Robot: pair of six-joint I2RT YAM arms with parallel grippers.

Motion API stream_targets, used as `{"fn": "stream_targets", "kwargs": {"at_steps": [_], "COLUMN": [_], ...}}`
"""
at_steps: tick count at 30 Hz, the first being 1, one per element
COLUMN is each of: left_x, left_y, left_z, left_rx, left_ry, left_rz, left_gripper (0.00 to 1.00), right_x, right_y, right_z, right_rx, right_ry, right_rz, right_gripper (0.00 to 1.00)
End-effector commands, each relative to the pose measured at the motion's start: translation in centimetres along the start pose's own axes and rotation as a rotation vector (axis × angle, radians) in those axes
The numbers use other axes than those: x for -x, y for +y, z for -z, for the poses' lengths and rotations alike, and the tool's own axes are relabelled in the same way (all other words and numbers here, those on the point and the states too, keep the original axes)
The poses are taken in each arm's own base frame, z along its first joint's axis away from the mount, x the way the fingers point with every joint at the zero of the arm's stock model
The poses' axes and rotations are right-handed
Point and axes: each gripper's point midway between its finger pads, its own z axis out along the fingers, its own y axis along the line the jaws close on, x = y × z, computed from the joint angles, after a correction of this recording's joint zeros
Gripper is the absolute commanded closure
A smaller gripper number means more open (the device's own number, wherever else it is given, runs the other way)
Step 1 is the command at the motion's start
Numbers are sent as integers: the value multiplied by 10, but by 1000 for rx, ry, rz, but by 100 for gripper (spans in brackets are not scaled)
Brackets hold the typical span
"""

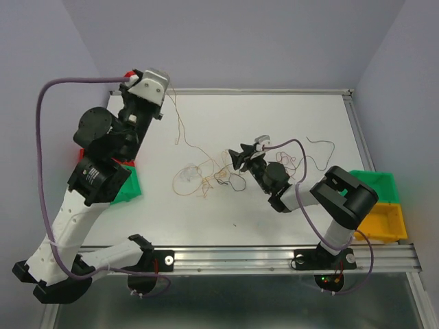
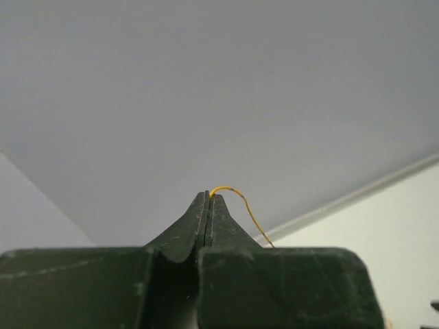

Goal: Untangle the cables

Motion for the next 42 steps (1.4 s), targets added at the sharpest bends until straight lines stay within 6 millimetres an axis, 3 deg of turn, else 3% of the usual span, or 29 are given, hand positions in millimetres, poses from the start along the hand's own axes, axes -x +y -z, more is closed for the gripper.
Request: {"fn": "stream_targets", "kwargs": {"at_steps": [1,7,13,21,26,33,38,42], "left_x": [-3,-84,-123,-184,-191,-169,-172,-209], "left_y": [-4,-44,-40,-41,-34,-28,1,51], "left_z": [24,52,79,115,118,94,75,63], "left_rx": [-35,-138,-85,-55,-35,-71,-61,-76], "left_ry": [-40,104,162,302,350,350,351,415], "left_rz": [25,-3,-35,-118,-163,-199,-251,-268], "left_gripper": [100,100,100,100,100,100,100,100], "right_x": [76,80,77,71,67,61,57,59], "right_y": [45,69,78,104,108,116,120,118], "right_z": [13,23,22,27,21,13,11,11], "right_rx": [250,390,439,591,602,635,649,642], "right_ry": [-258,-252,-242,-208,-194,-170,-160,-163], "right_rz": [-52,-72,-81,-94,-109,-143,-156,-155], "right_gripper": [38,31,30,25,25,25,25,25]}}
